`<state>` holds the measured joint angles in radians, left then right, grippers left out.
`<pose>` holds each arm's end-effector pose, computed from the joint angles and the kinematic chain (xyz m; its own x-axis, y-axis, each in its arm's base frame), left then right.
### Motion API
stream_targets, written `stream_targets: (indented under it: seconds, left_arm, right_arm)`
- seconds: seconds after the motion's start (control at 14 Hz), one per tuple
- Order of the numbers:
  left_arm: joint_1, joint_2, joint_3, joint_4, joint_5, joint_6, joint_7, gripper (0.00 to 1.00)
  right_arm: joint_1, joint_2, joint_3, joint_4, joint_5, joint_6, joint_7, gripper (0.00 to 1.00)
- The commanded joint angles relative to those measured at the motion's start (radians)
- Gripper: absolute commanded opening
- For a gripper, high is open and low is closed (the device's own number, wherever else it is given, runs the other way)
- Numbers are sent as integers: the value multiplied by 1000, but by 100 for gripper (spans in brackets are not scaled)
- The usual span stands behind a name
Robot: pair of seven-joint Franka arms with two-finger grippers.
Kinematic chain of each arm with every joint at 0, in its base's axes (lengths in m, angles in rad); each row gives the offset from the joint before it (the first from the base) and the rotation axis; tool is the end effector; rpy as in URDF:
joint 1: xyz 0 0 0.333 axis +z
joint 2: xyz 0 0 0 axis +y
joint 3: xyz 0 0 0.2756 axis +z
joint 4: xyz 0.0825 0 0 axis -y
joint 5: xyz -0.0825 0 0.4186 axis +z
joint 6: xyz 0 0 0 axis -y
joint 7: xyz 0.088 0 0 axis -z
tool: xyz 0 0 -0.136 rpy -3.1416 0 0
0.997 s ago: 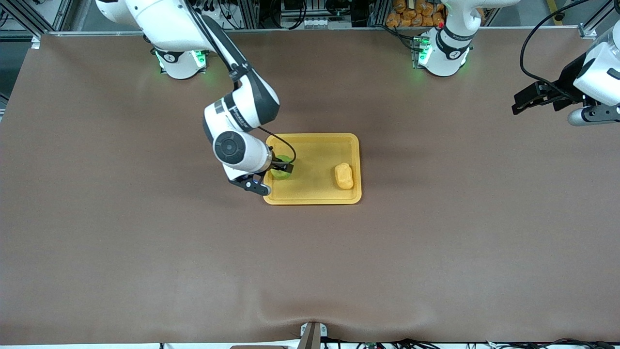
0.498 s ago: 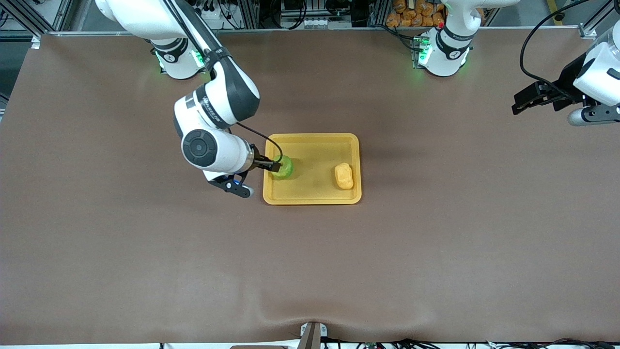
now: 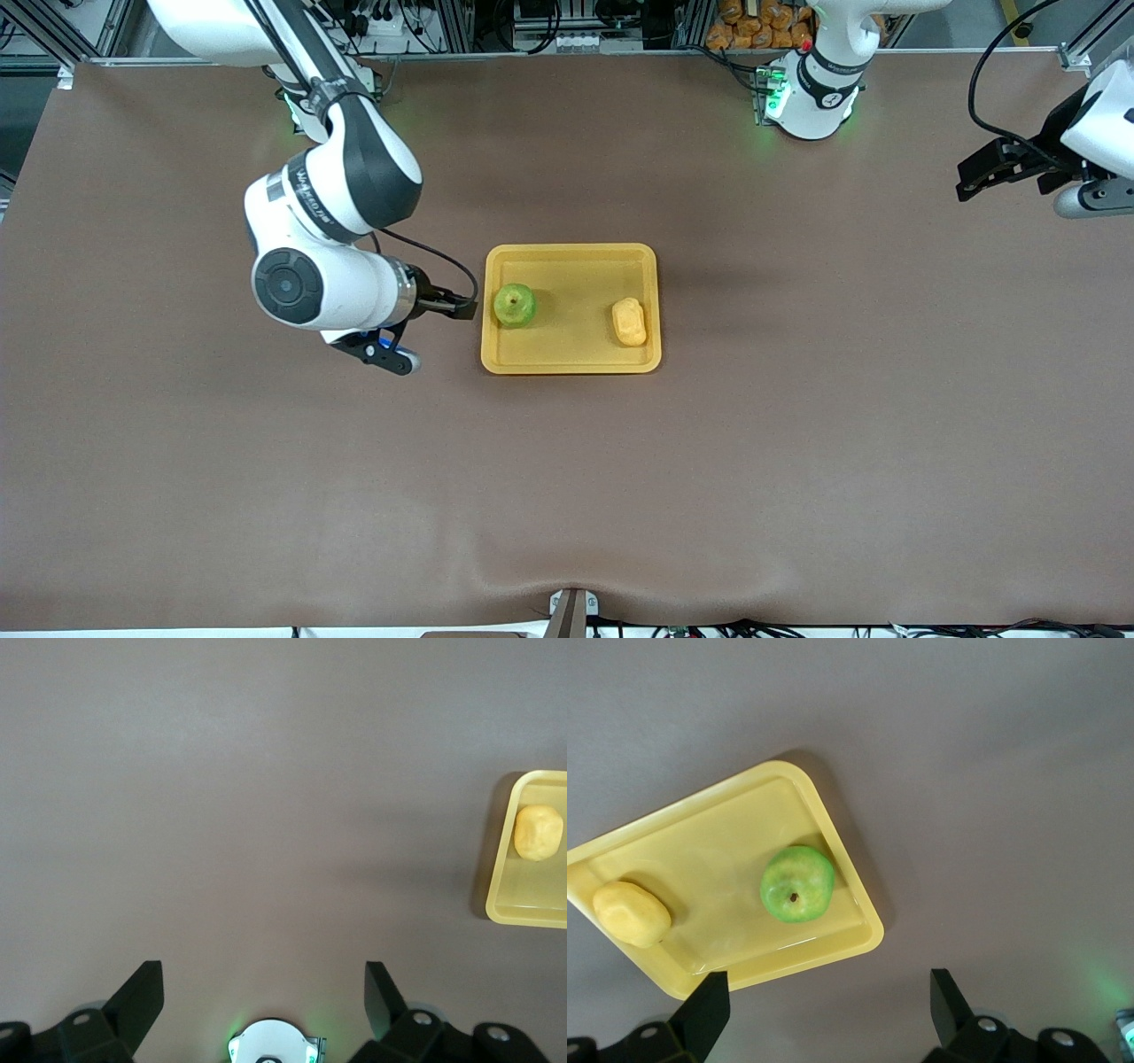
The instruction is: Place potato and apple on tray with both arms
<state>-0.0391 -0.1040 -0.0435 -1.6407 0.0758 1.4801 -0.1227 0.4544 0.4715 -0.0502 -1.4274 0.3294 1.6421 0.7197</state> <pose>0.5481 -0.0354 0.5720 0.9978 0.0471 -0.0461 0.0430 -0.9953 -0.0865 0.6018 0.3071 0.3363 0.8623 -0.3341 -0.3805 -0.3781 -0.9247 -0.0449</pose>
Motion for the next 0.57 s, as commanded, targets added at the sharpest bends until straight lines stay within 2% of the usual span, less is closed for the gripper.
stream_targets:
  seconds: [0.0,0.21,0.5]
  left_arm:
    - [5,-14,-6,34,18,-55,17,100]
    - [5,-19,-3,41,18,-73,17,100]
    - [5,-19,-3,35,13,-69,15,100]
  right_arm:
    - [-78,-34,13,37,5,-69,-45,100]
    - [-144,-28,15,128,8,-171,-48,100]
    - [-200,-33,15,148,8,-185,-101,100]
